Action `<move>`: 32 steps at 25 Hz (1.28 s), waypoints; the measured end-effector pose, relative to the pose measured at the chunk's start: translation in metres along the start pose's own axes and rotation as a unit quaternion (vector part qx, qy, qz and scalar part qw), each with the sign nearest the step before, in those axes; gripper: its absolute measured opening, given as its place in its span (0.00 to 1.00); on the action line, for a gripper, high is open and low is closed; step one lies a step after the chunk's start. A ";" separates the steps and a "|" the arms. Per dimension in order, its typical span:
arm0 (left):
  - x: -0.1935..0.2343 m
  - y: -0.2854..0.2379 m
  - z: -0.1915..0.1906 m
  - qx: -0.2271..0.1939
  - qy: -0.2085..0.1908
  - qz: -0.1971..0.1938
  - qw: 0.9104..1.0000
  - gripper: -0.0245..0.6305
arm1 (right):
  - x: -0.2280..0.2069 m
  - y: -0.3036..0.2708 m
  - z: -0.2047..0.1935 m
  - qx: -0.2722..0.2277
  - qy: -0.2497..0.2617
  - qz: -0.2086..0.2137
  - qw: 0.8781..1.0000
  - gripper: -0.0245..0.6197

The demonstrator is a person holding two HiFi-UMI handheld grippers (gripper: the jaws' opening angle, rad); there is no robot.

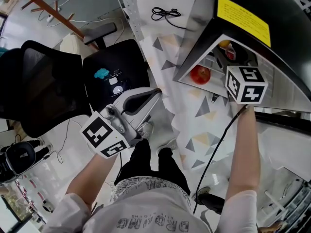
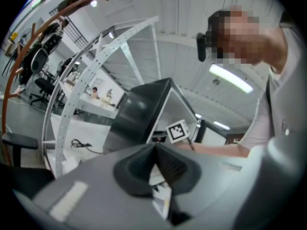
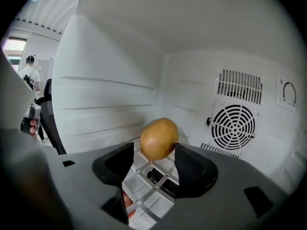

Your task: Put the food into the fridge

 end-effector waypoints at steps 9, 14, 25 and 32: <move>-0.004 0.001 0.004 0.000 -0.002 -0.002 1.000 0.05 | 0.003 0.005 0.000 -0.008 -0.004 -0.001 1.000 0.43; -0.008 0.004 0.006 0.000 -0.005 -0.006 1.000 0.05 | 0.006 0.013 0.000 -0.008 -0.005 -0.006 1.000 0.43; -0.021 0.009 0.012 -0.002 -0.016 -0.018 1.000 0.05 | 0.009 0.035 -0.004 -0.009 -0.014 -0.017 1.000 0.43; -0.032 0.011 0.019 -0.004 -0.029 -0.025 0.999 0.05 | 0.023 0.059 0.000 -0.032 -0.031 -0.015 0.999 0.43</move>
Point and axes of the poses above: the fingertips, and each gripper's own axes: y backward along the fingers, x to its left, z out of its top, the point moved 7 cm from there along y, backward along the fingers, and after that the axes turned 2 degrees about z, right-handed, at the moved point
